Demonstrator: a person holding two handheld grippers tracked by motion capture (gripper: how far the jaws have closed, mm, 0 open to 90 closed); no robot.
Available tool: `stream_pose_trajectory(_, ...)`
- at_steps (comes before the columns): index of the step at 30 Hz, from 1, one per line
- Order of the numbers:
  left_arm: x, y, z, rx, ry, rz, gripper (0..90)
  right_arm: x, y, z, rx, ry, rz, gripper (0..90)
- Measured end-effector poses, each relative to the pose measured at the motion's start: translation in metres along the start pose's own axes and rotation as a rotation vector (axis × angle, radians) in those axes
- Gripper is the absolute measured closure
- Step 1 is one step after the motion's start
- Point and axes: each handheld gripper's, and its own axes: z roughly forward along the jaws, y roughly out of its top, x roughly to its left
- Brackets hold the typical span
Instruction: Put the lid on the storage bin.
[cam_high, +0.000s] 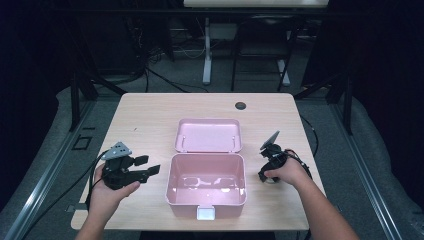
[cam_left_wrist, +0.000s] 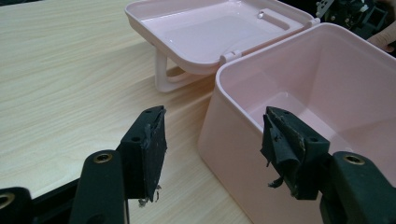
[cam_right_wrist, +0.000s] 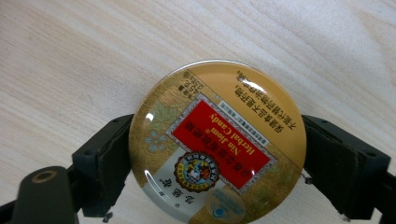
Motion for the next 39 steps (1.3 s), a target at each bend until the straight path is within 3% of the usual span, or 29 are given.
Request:
stream_pose_trajectory(10,0.0,0.0,-0.001,-0.002,0.0,-0.002,39.8,0.001,0.002,0.001,0.007,-0.005,-0.018,17.7)
stream_pose_trajectory(13,0.0,0.0,-0.001,-0.001,0.0,0.0,39.7,0.001,0.001,0.001,0.0,0.004,0.007,19.0)
stream_pose_trajectory(25,-0.001,0.0,0.001,-0.004,0.001,0.001,39.8,-0.002,0.0,-0.002,0.0,0.018,0.008,19.5)
stream_pose_trajectory(39,-0.001,0.0,0.0,-0.002,-0.001,0.001,39.8,0.002,0.002,-0.024,-0.008,-0.002,-0.032,19.5)
